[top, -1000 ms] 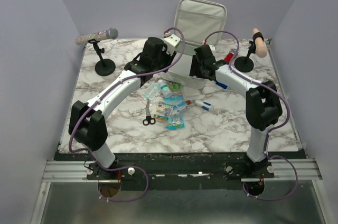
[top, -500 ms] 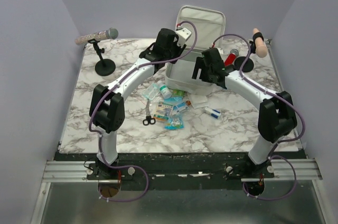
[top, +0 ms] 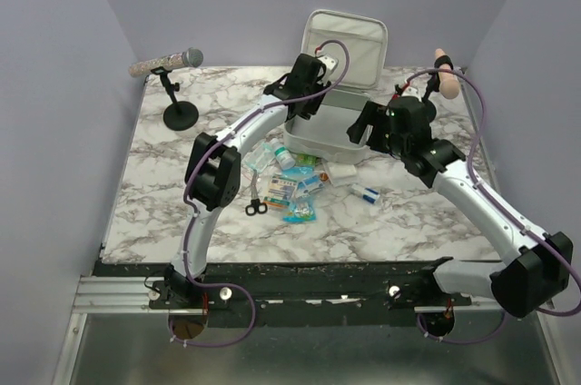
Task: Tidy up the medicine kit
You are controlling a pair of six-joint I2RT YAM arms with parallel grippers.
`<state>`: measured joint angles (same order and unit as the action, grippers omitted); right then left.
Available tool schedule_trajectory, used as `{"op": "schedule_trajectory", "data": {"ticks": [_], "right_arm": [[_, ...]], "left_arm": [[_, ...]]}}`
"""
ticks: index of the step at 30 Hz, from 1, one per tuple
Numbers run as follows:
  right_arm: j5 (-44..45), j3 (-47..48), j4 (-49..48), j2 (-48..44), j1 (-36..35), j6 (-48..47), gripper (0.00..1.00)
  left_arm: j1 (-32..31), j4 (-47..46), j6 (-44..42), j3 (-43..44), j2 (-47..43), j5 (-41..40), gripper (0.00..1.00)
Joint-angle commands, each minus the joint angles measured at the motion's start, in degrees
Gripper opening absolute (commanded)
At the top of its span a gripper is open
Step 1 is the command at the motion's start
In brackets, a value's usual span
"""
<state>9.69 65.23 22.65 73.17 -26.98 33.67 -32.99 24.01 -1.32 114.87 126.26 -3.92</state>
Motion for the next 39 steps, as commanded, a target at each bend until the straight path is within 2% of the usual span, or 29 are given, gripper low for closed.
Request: {"op": "schedule_trajectory", "data": {"ticks": [1,5,10,12,16,22,23,25,26,28,31,33,36,39], "right_arm": [[-2.2,-6.2,2.1,-4.9,0.1,0.4,0.92],[-2.7,-10.9,1.9,-10.0,0.1,1.7,0.91],[-3.6,-14.6,1.1,-12.8,0.1,2.3,0.91],[-3.7,-14.7,1.5,-12.8,0.1,2.1,0.91],[-3.8,-15.1,1.5,-13.0,0.1,1.8,0.91],[-3.5,-14.9,1.4,-12.8,0.1,1.6,0.91],[-3.5,-14.9,1.3,-12.6,0.1,1.6,0.91],[-3.8,-14.7,1.3,-12.3,0.1,1.5,0.91],[-3.8,-14.8,1.3,-12.4,0.1,1.7,0.91],[-3.8,-14.9,1.3,-12.6,0.1,1.6,0.91],[-3.4,-15.2,1.1,-13.4,0.1,1.2,0.91],[-3.0,-15.4,1.1,-13.8,0.0,0.5,0.91],[-2.4,-16.1,0.9,-13.5,0.0,0.3,0.91],[-2.8,-16.4,0.6,-13.3,0.1,-0.1,0.91]], "left_arm": [[0.3,5.6,5.0,5.9,4.1,-4.9,0.31],[0.6,6.8,7.0,7.5,6.4,-6.7,0.32],[0.6,12.3,9.1,18.0,12.6,-9.1,0.36],[0.7,12.9,9.6,19.5,14.1,-10.4,0.39],[1.0,11.9,10.2,18.9,14.0,-11.7,0.51],[0.8,9.1,9.4,14.5,8.3,-11.7,0.58],[0.8,8.3,9.3,13.8,7.3,-11.7,0.61],[0.8,7.8,8.9,13.0,5.4,-11.0,0.93],[0.7,8.0,9.0,13.0,4.8,-10.8,0.99],[0.7,8.9,9.1,12.8,3.5,-10.3,0.99],[0.0,7.5,9.8,7.4,-2.1,-13.1,0.99],[-0.6,2.8,10.6,-1.5,-9.0,-15.9,0.99],[-0.7,-2.6,17.1,-15.1,-19.7,-20.1,0.99],[-0.7,0.2,24.4,-23.3,-27.1,-21.2,0.99]]}}
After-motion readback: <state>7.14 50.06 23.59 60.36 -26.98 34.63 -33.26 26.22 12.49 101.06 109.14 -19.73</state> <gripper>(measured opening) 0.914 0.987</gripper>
